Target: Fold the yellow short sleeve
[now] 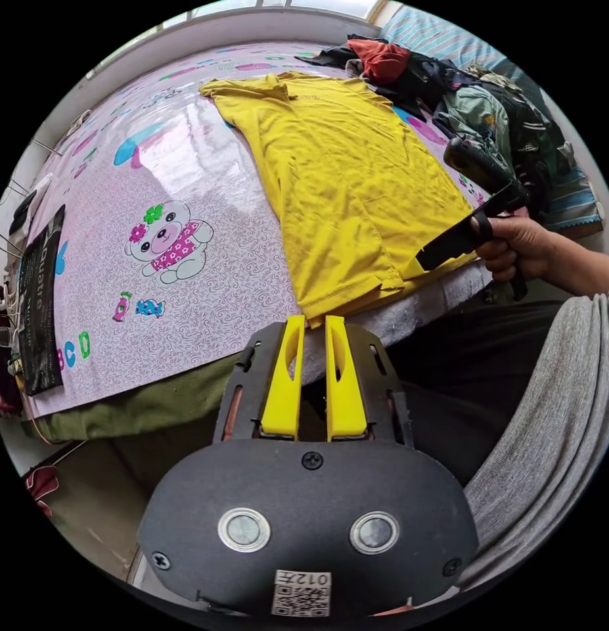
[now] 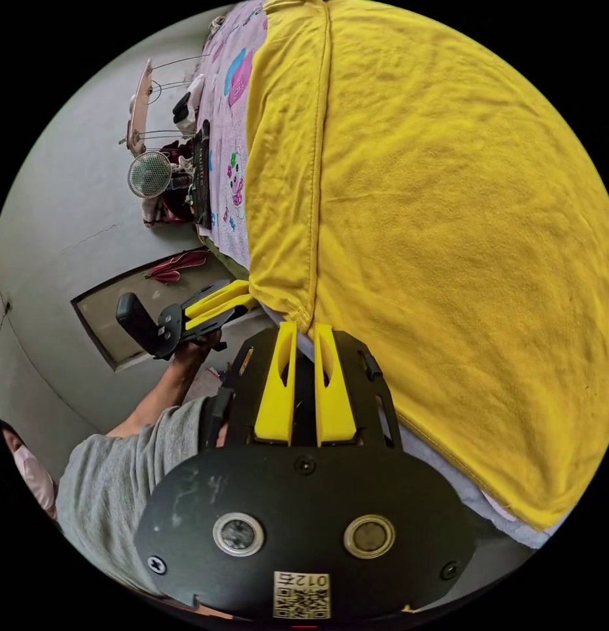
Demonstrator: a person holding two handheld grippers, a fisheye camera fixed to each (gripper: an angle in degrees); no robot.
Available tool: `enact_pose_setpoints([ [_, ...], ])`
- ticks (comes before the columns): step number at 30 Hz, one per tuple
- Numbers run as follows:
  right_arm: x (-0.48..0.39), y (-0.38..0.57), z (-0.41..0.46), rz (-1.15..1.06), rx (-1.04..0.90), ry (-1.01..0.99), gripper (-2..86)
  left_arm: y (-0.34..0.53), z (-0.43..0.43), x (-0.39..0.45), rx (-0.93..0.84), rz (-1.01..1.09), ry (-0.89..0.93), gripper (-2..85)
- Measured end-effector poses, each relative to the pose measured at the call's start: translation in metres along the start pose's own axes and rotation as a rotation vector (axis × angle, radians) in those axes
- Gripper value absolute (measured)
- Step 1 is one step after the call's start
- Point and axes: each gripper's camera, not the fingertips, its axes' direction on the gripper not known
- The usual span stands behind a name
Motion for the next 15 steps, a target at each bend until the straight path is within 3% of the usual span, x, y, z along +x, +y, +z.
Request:
enact_pose_setpoints([
  [7,-0.007,0.021,-0.025,-0.030,-0.001,-0.014,-0.1,0.002,-0.027,0.010,0.031,-0.066,0.040,0.9],
  [9,-0.020,0.037,-0.045,-0.101,0.000,0.074,-0.4,0.003,-0.038,0.018,0.034,-0.057,0.036,0.8],
  [15,0.028,0.039,-0.025,-0.025,-0.072,0.078,-0.8,-0.005,-0.014,0.024,-0.109,-0.092,-0.003,0.6],
])
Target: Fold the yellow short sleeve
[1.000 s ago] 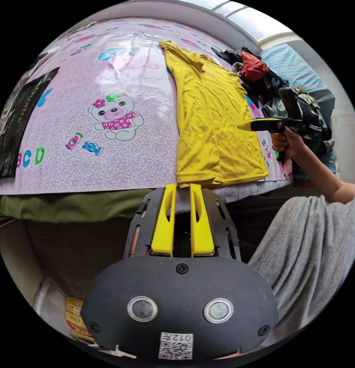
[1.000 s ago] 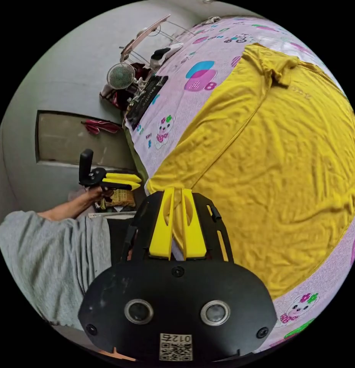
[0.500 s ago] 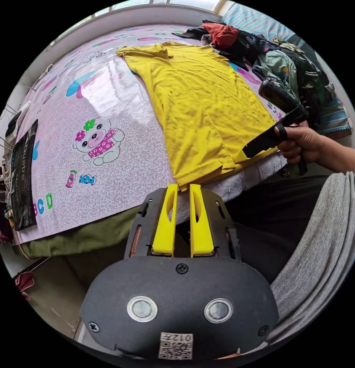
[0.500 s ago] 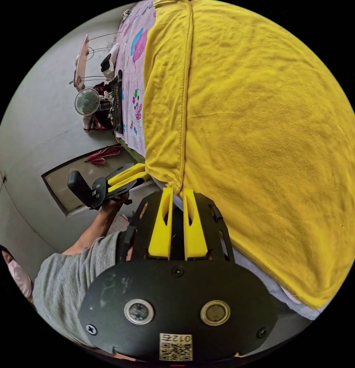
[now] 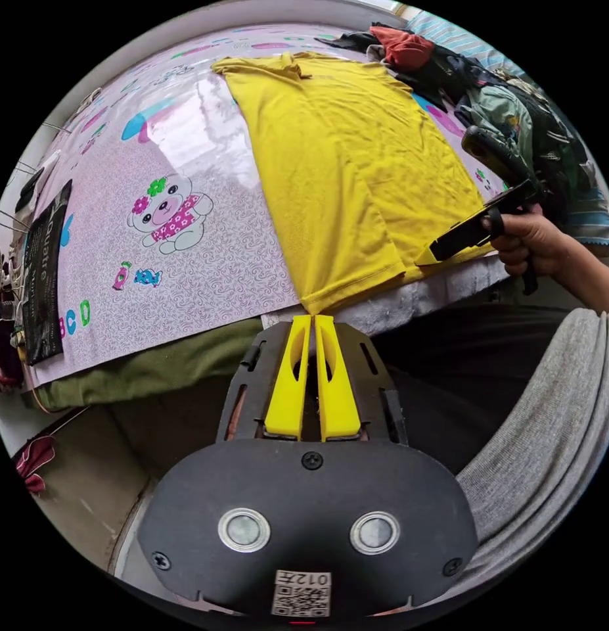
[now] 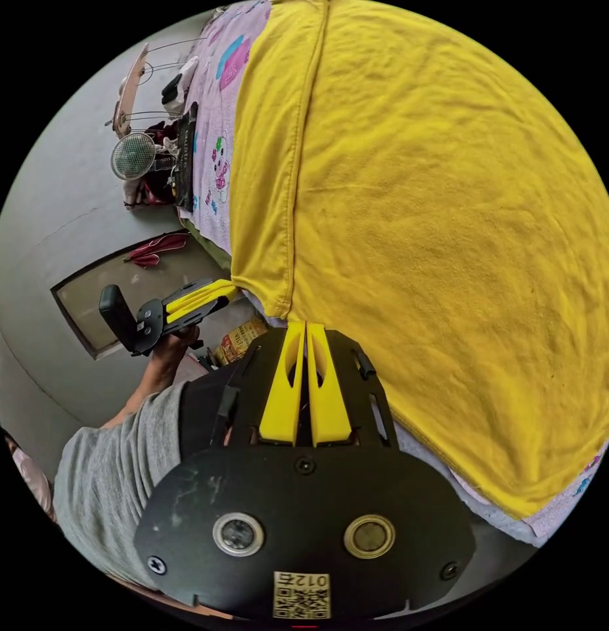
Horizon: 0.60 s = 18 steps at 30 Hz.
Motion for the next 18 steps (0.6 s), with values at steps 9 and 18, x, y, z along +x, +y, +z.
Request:
enact_pose_setpoints([
  [9,-0.003,0.039,-0.039,-0.088,0.040,-0.004,-0.8,0.023,-0.046,-0.028,0.113,-0.169,0.122,0.6],
  [18,-0.037,0.003,-0.004,-0.234,-0.062,0.050,-0.8,-0.033,-0.064,0.013,0.051,-0.001,0.061,0.6],
])
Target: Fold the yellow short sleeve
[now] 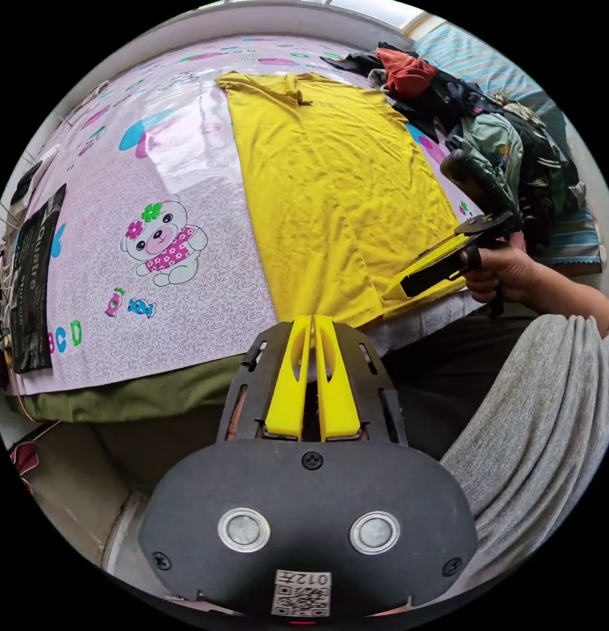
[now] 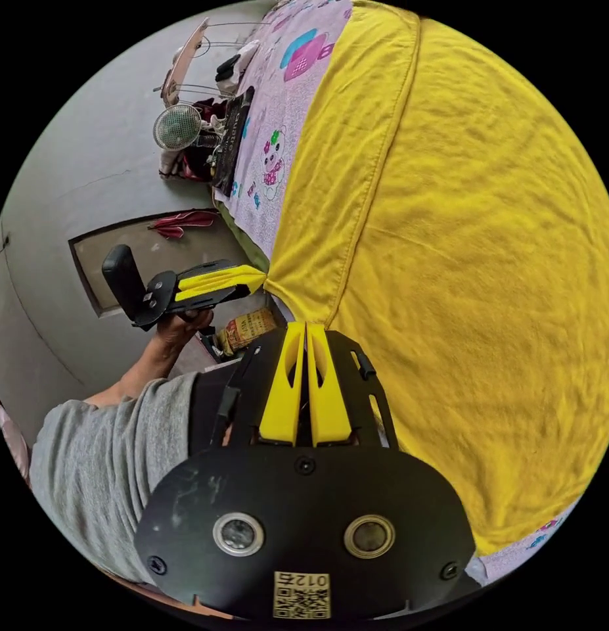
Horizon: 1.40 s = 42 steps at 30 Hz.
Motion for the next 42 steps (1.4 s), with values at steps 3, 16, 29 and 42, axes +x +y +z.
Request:
enact_pose_setpoints([
  [3,-0.003,-0.006,0.023,-0.056,-0.137,0.098,-0.8,-0.001,0.005,0.001,-0.091,-0.002,-0.033,0.6],
  [16,0.000,-0.032,-0.036,-0.054,-0.039,0.135,-0.8,-0.025,-0.050,-0.003,-0.169,0.037,0.026,0.6],
  [29,0.039,-0.131,-0.201,0.061,0.300,0.019,-0.7,-0.128,-0.165,-0.041,0.008,0.022,0.097,0.9],
  [42,0.110,-0.393,-0.451,0.217,0.730,0.051,3.4,-0.343,-0.263,-0.098,0.205,0.015,0.136,2.5],
])
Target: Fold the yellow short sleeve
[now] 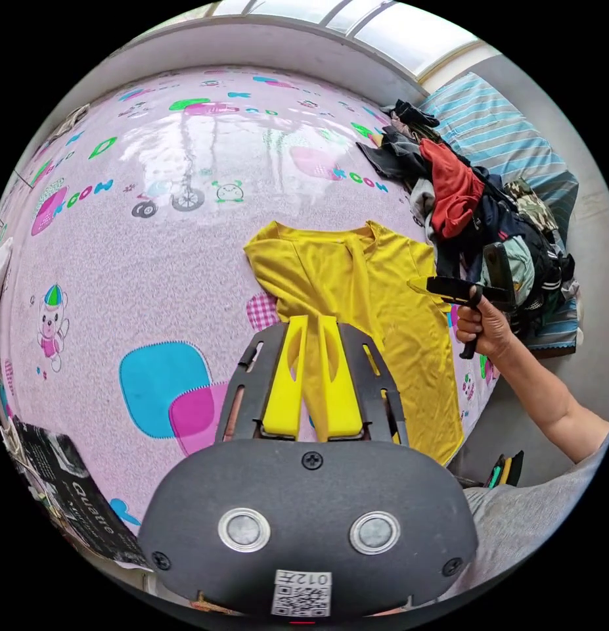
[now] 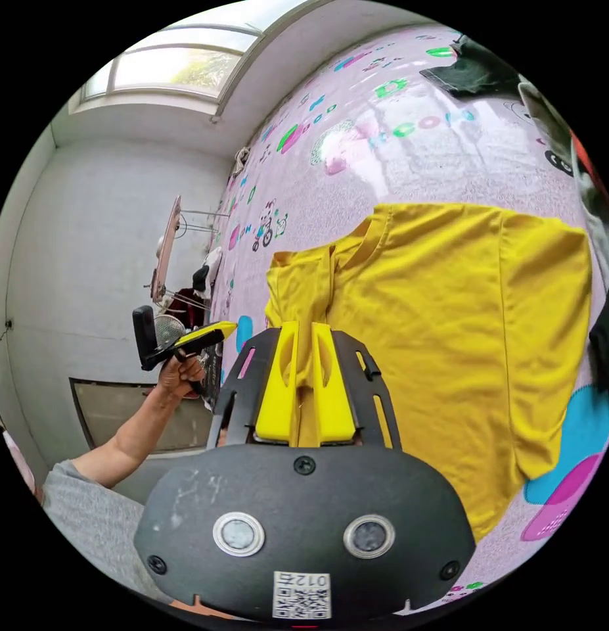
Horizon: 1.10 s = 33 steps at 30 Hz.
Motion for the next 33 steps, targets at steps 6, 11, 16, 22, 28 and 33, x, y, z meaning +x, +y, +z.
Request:
enact_pose_setpoints([
  [6,-0.006,-0.098,0.051,-0.009,-0.014,0.054,6.2,-0.056,-0.009,0.012,-0.041,0.147,-0.129,4.4],
  [11,-0.008,-0.140,0.101,-0.004,-0.095,0.079,8.1,-0.078,-0.016,0.038,-0.090,0.337,-0.211,5.0],
  [16,-0.014,-0.160,0.140,-0.014,-0.130,0.080,7.8,-0.088,-0.024,0.072,-0.159,0.536,-0.342,5.1],
  [22,-0.018,-0.177,0.167,-0.025,-0.127,0.063,6.8,-0.101,-0.048,0.102,-0.178,0.649,-0.317,4.6],
  [28,-0.025,-0.191,0.197,-0.041,-0.138,0.053,4.7,-0.116,-0.066,0.128,-0.233,0.682,-0.321,2.2],
  [33,-0.042,-0.193,0.211,-0.064,-0.091,-0.011,0.1,-0.126,-0.090,0.151,-0.247,0.689,-0.293,0.4],
])
